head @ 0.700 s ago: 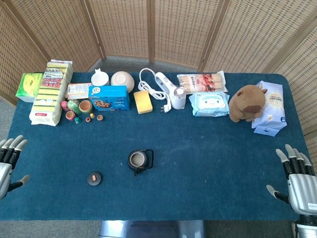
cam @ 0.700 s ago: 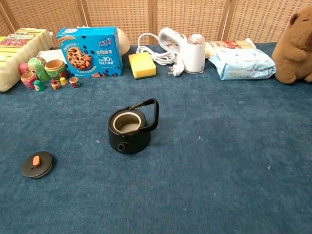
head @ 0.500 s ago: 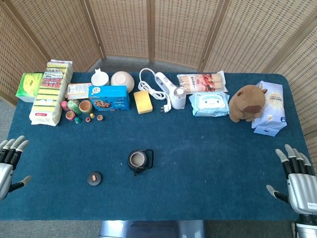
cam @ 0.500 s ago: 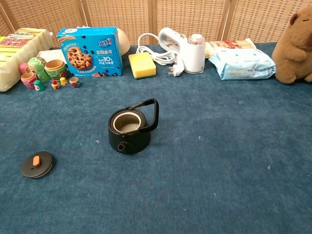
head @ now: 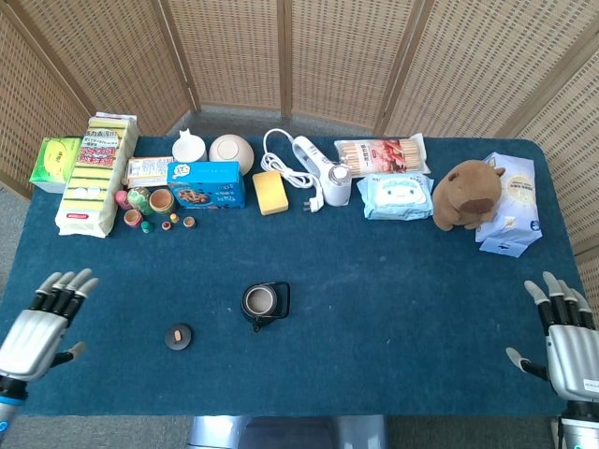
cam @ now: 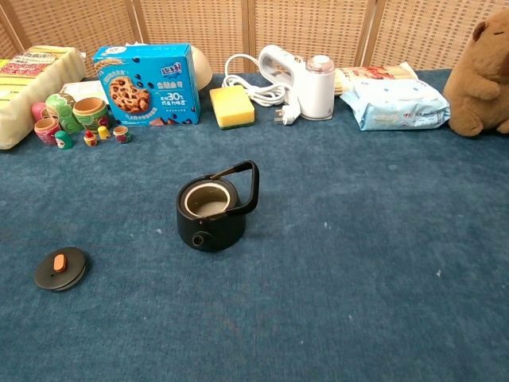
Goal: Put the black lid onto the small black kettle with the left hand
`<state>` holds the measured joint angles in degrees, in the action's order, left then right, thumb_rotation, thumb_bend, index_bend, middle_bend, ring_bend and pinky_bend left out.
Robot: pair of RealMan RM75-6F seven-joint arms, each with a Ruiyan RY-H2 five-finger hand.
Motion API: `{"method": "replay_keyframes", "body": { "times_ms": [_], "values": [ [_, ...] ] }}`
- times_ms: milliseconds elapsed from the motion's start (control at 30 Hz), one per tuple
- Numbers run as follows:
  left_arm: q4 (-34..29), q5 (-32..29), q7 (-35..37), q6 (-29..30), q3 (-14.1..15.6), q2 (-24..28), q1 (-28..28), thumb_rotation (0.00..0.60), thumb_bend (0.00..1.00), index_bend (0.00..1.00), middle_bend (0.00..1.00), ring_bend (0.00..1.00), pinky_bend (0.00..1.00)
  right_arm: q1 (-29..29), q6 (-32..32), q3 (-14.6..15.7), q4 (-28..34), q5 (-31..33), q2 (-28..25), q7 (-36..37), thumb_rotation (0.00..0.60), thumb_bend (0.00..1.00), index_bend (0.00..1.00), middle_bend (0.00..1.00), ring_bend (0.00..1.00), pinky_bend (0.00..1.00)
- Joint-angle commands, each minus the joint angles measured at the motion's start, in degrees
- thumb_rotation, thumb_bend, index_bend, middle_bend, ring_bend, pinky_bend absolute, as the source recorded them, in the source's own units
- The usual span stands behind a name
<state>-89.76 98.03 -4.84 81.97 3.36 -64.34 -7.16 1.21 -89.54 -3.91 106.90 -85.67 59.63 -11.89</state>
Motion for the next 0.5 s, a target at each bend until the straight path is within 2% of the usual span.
{"method": "replay_keyframes", "body": {
  "times_ms": [33,267,500],
  "values": [
    [-1.6,1.9,-6.7,-4.8,0.7,-1.9,-2.7,0.600,0.04,0.04,0.00,0.00,0.03,-0.1,0.0,-0.2,0.2,0.1,-0.3,0.5,0.600,0.01,0.12,0.01,0.00,0.00],
    [-2.3,0.0,-10.9,-10.3,-0.1,-6.6,-5.3,0.600,0.09,0.26,0.00,0.00,0.03,0.3,-0.7,-0.2,0.6,-0.2,-1.1,2.1,0.600,0.01,0.13,0.01,0.00,0.00],
    [-1.8,-1.9,-14.0,-14.0,-0.3,-10.8,-6.8,0.600,0.11,0.27,0.00,0.00,0.03,0.3,-0.6,0.0,0.7,-0.6,-2.0,3.9,0.600,0.01,0.13,0.01,0.00,0.00]
  ]
}}
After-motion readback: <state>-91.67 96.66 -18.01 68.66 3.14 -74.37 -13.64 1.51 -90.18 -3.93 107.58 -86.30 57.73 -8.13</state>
